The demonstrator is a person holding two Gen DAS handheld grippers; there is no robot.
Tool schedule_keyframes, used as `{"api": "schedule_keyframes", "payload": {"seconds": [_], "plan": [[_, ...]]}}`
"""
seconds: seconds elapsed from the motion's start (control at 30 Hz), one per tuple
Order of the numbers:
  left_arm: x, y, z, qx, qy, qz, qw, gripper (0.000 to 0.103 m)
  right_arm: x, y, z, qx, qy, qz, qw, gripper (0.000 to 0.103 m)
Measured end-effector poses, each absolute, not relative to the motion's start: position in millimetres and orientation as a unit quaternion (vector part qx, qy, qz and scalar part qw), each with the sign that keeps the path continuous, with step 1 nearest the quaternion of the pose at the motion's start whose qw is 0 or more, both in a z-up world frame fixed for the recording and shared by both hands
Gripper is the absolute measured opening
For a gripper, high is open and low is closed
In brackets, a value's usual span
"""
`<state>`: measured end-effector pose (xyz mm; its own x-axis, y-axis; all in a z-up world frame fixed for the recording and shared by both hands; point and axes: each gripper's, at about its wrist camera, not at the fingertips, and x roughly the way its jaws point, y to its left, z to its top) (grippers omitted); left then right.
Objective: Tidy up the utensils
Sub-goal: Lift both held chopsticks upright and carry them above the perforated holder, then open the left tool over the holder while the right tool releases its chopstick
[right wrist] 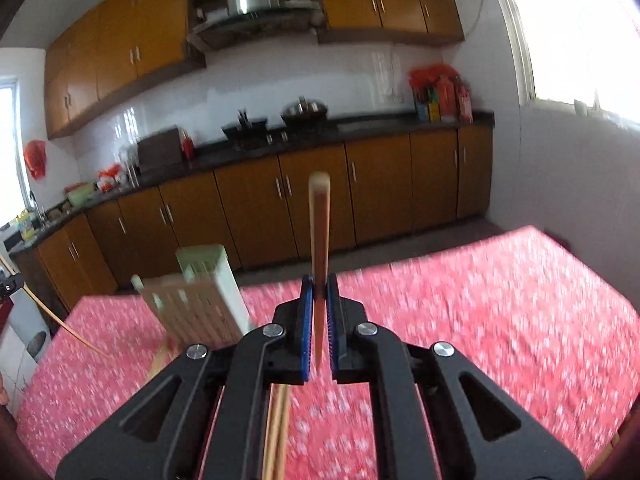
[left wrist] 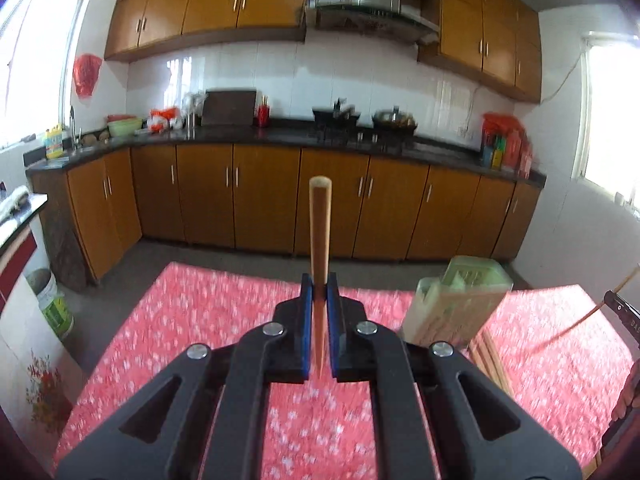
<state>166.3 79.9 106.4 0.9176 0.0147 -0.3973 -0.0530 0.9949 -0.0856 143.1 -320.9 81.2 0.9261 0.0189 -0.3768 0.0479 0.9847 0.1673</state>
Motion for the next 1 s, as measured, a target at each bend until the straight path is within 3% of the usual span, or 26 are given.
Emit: {"api": "schedule_keyframes", "payload": {"seconds": [0.2,0.4,0.67,0.97,1.0], "plan": [[163.5,69.1,168.6,-0.09,0.123,-0.014,0.988,0.008,145.2,-312.1,152.6,0.121,0.094,0.029,0.988,0.007],[172.7,35.7,197.4,-0.119,0.07,-0.06,0.989,0.008,157.1,-288.0,178.5,0.144,0.021,0.069,0.987,0.007],[228.3,-18.4,157.8,-0.091,0.106,-0.087,0.986,0.008,215.6,-252.4,131.9,0.115,0.081,0.081,0.987,0.007],[265.5,-29.1,114.8,-0.083,0.146,-0.078,0.983,0.008,229.0,-248.3,103.2,0.109,0.135,0.085,0.981,0.008],[263.8,-27.0,112.7,-0.084,0.148,-0.073,0.983,0.013,228.3,-249.2,102.3,0.11,0.138,0.086,0.981,0.009]]}}
